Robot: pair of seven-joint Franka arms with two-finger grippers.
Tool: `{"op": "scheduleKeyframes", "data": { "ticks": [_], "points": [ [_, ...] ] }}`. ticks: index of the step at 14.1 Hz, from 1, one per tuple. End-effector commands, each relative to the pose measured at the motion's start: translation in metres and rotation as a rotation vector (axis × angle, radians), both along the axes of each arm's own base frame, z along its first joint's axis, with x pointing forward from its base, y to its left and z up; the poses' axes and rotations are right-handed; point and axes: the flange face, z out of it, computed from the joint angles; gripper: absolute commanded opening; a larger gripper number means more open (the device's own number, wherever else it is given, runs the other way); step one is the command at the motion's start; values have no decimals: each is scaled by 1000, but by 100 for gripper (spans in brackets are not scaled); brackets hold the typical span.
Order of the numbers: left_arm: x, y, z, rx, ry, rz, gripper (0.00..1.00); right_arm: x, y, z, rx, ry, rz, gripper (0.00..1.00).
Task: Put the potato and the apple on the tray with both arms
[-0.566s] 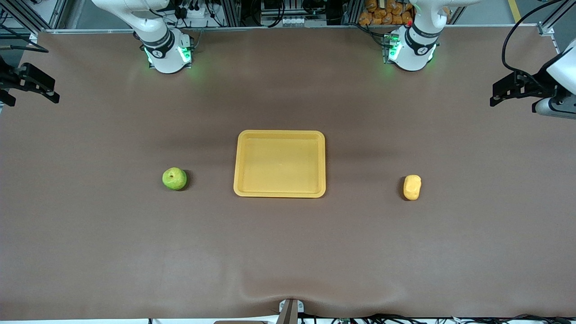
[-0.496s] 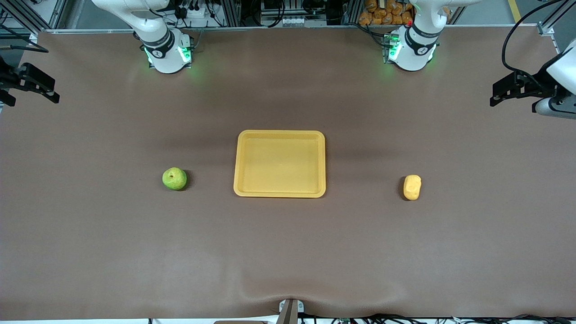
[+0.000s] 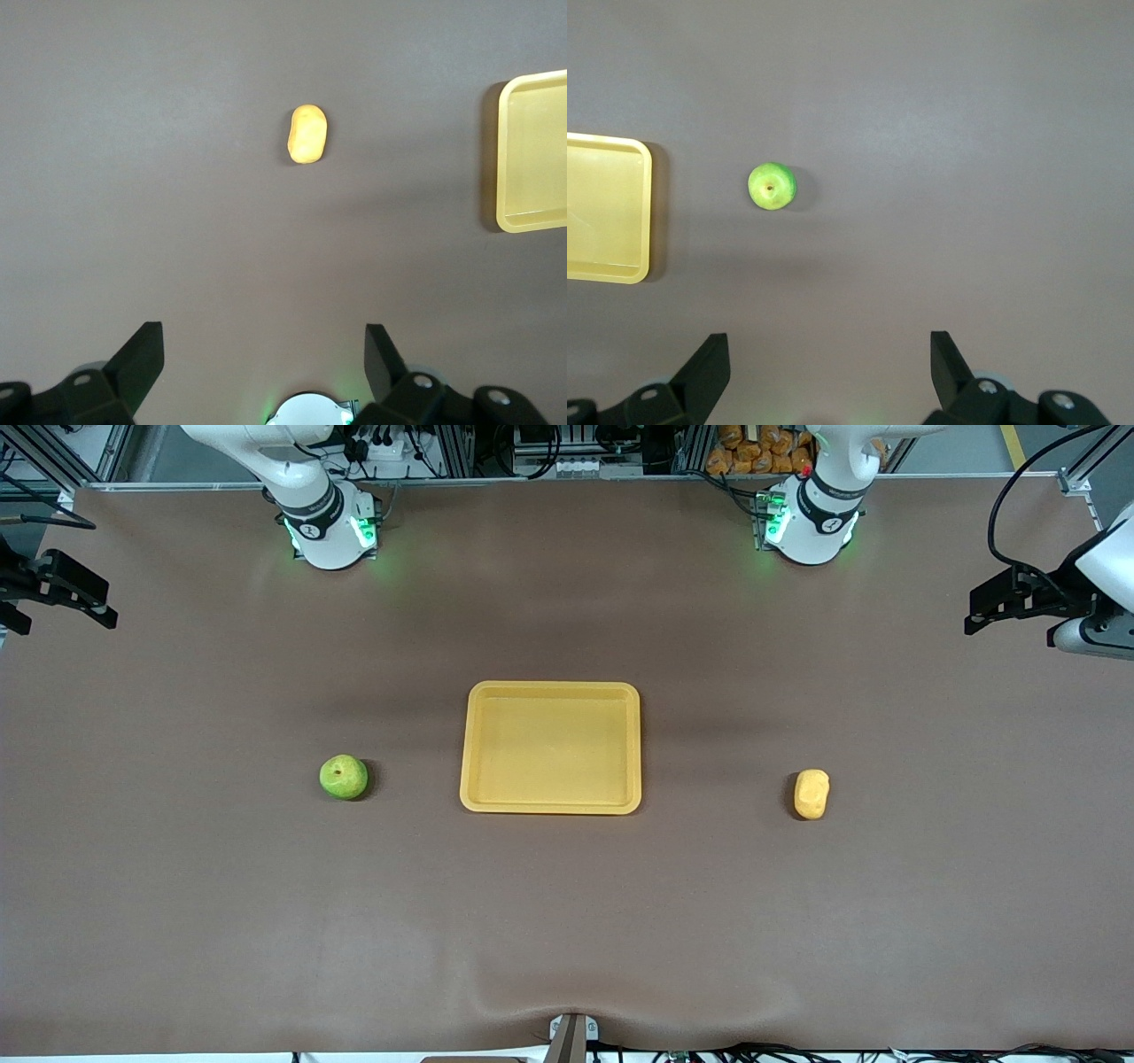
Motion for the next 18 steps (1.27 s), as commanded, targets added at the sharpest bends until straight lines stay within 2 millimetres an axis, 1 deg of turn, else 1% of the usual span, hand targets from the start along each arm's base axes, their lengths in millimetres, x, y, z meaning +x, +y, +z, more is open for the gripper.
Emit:
{"op": "scheduleKeyframes", "data": {
  "ticks": [1,3,5,8,10,11,12,15,16,17,18],
  "points": [
    [-2,2,0,20,0,6,100,3,-2,4,-5,4,-9,100],
    [0,1,-5,20,10,20,100,3,-1,3,-6,4,-9,100],
    [1,1,-8,22,18,64,100,9,-1,-3,-7,16,-4,100],
    [5,1,-16,23,33,75,100,11,-2,-4,-6,18,-4,100],
    [7,1,-21,24,42,75,100,12,-1,-10,-6,30,-1,100],
    [10,1,-25,24,45,74,100,18,0,-17,-7,44,5,100],
    [10,2,-29,23,42,75,100,18,-1,-18,-6,45,8,100],
    [16,1,-50,21,13,72,100,17,-2,-16,-8,53,8,100],
    [17,1,-59,21,9,71,100,19,-2,-20,-13,64,7,100],
    [19,1,-70,20,6,70,100,22,-2,-30,-14,85,8,100],
    [20,1,-79,19,-4,69,100,24,-2,-34,-18,95,6,100]
  ]
}}
